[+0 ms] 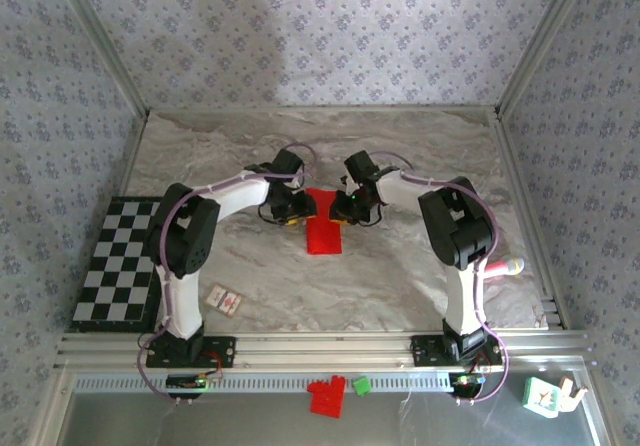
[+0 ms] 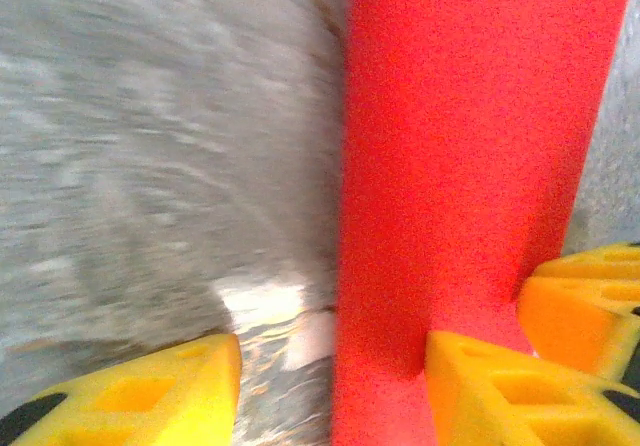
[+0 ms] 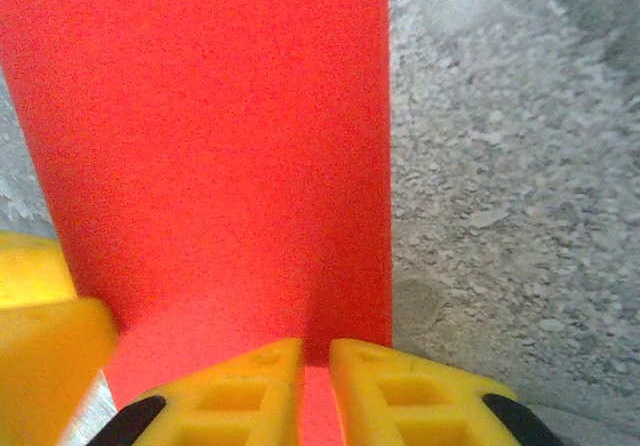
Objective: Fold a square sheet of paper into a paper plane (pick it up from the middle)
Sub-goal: Hold the square sheet of paper at the center of the table, then first fold the square sheet of paper in half at the center of the table.
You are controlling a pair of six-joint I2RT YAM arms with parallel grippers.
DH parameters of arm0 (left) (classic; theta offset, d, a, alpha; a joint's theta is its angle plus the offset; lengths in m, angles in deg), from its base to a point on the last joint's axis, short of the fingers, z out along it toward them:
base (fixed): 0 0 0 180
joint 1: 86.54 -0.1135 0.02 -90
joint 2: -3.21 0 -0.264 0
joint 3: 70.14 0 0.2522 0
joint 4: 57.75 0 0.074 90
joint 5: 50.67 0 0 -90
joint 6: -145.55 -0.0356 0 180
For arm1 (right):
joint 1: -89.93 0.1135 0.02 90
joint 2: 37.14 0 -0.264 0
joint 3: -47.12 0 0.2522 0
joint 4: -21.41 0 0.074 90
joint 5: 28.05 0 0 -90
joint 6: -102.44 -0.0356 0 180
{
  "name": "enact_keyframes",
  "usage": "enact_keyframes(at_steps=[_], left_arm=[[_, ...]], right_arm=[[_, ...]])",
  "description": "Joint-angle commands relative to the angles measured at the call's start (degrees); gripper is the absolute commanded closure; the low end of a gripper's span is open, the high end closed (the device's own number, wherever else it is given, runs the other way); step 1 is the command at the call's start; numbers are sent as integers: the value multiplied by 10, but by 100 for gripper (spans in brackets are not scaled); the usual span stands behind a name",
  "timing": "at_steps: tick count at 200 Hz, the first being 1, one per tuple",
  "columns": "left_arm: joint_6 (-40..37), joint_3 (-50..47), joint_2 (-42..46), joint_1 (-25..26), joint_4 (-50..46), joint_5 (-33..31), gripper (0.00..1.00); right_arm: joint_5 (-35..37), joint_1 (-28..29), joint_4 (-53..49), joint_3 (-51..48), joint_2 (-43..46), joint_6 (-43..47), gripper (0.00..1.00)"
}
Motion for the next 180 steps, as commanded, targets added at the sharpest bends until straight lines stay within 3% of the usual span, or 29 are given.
enact_keyframes(at_steps=[1, 43, 76, 127, 180], left_arm=[[26, -4, 64, -14, -2, 33, 49], [55, -34, 88, -11, 76, 142, 67], [59, -34, 63, 5, 84, 179, 80], [42, 15, -6, 20, 33, 170, 89], [45, 44, -49, 20, 9, 158, 90]], right_arm=[[76, 3, -95, 4, -48, 40, 82], [84, 9, -126, 24, -69, 51, 83], [93, 13, -128, 23, -75, 42, 83], [104, 20, -126, 23, -85, 33, 84], [125, 24, -137, 23, -86, 35, 84]])
